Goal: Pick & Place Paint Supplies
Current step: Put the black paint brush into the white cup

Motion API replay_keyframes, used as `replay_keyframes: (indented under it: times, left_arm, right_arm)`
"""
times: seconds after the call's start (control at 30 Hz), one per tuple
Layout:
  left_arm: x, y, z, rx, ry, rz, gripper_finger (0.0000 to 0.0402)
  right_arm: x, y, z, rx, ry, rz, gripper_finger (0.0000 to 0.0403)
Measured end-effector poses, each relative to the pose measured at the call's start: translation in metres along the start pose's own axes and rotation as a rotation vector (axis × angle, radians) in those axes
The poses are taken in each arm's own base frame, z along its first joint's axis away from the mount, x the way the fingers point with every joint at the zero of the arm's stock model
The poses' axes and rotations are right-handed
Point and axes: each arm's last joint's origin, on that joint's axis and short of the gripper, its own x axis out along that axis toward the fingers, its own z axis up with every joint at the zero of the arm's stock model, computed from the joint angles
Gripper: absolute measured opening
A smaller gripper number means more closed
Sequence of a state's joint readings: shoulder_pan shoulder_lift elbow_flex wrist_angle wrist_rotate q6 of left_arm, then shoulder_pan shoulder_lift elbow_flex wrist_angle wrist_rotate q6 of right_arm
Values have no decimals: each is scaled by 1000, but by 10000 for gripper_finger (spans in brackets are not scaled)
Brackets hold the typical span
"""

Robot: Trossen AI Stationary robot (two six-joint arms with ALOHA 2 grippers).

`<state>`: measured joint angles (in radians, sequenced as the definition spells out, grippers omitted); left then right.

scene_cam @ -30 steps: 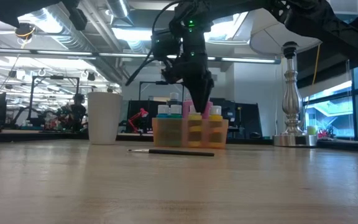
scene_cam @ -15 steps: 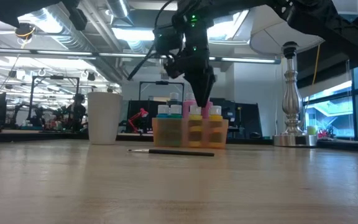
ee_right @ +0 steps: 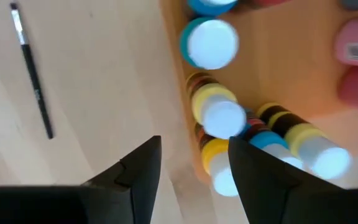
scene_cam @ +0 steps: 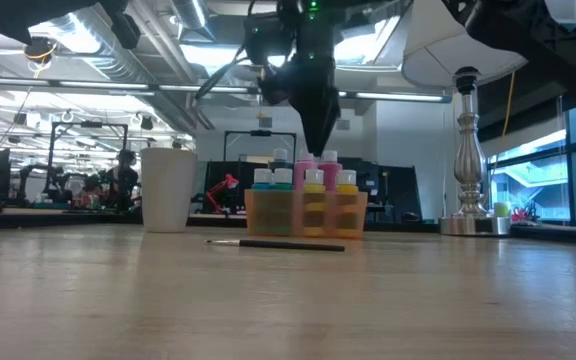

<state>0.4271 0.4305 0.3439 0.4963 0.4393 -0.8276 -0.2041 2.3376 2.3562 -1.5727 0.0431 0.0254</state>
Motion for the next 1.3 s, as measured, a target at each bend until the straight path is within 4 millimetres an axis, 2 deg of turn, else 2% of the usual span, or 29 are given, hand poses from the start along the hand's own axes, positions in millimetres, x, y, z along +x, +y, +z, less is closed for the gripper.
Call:
replay_keyframes:
  times: [0.3, 0.5, 0.6, 0.7, 0.9, 1.0, 1.13, 1.3]
  left_arm:
    - [0, 0, 0, -67, -10, 7, 63]
    - [4, -11, 8, -34, -49, -24, 75]
    - [9, -19, 15, 10, -55, -53, 100]
    - [13, -24, 21, 51, -57, -64, 138]
    - [26, -29, 32, 90, -74, -65, 222]
    - [31, -36, 43, 130, -106, -65, 243]
    - [41, -50, 57, 234, -22, -135, 244]
    - [53, -64, 76, 371, 163, -25, 232]
  right_arm:
    - [-35, 8, -14, 28, -84, 17, 191]
    - [-76, 26, -36, 11, -159, 256, 191]
    - [-97, 36, -49, 2, -191, 350, 191]
    - [-115, 47, -63, -12, -228, 370, 191]
    - [-135, 66, -81, 24, -251, 399, 191]
    - [-144, 73, -90, 44, -259, 416, 191]
    - [-155, 97, -105, 13, -231, 515, 191]
    - [-179, 146, -136, -142, -271, 664, 191]
